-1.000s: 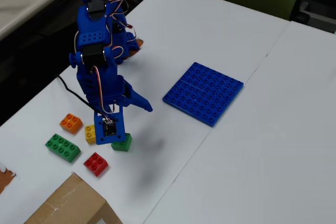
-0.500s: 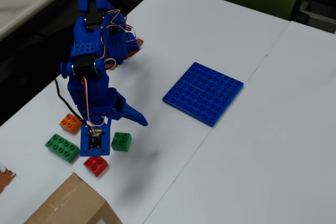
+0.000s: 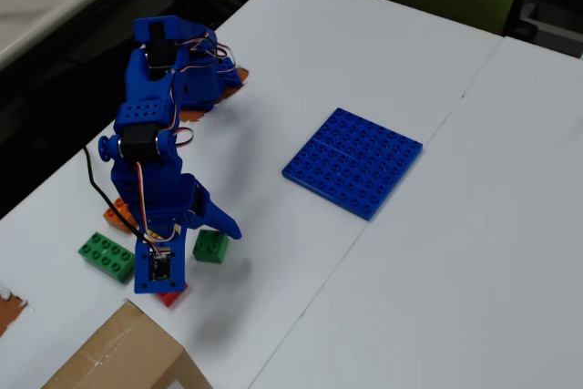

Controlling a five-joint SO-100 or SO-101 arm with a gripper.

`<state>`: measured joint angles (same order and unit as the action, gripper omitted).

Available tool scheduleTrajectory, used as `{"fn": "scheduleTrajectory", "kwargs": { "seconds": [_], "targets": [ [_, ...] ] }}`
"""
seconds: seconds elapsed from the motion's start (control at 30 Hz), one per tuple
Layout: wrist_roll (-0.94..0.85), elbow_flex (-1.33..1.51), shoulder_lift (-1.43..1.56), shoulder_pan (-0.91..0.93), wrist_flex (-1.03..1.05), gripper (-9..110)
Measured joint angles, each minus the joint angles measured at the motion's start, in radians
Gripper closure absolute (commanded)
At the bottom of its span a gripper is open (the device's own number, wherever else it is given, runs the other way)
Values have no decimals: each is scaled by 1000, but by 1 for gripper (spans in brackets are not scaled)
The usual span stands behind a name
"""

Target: Pick up the 2x2 green block and go up the 8x8 blue block.

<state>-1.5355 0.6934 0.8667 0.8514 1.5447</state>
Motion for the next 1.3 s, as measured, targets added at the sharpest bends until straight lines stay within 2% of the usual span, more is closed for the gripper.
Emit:
{"fn": "scheduleTrajectory", "kwargs": {
  "seconds": [1.3],
  "targets": [
    [26,0,-48,-40,-9,84]
  ]
}}
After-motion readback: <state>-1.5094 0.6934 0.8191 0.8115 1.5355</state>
